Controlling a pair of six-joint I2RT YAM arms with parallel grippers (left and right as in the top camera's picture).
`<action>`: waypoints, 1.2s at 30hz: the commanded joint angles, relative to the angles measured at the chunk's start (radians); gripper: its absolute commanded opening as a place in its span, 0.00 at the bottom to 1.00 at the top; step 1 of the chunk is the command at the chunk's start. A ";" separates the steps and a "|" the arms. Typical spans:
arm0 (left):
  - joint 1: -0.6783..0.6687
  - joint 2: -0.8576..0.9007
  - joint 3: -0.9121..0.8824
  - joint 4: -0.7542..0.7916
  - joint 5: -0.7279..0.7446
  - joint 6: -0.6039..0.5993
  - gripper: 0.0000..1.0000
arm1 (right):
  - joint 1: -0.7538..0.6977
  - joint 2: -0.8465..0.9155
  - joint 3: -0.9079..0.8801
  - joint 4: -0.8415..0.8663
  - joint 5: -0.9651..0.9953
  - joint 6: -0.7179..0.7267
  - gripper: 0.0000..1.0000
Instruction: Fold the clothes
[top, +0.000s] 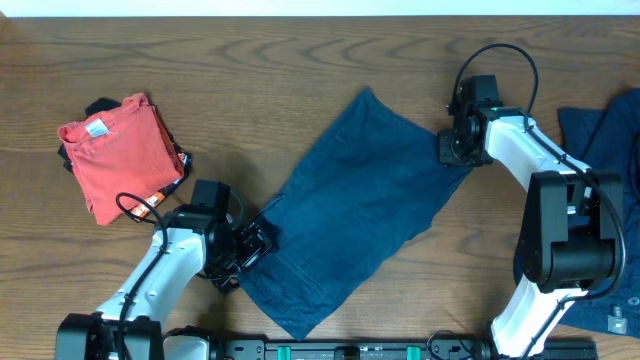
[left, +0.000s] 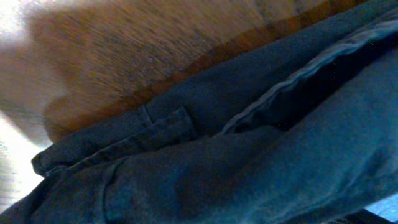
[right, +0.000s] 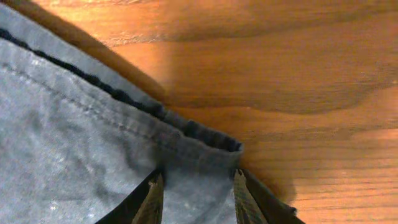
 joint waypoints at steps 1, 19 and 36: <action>-0.004 0.006 -0.006 0.038 -0.020 0.016 0.89 | -0.019 0.004 0.023 0.000 0.021 0.008 0.36; -0.004 0.006 -0.006 0.056 -0.020 0.016 0.89 | -0.068 -0.129 0.065 -0.263 -0.023 0.050 0.01; -0.005 0.006 -0.006 0.010 0.034 0.016 0.99 | -0.123 -0.176 -0.015 -0.422 0.181 0.158 0.08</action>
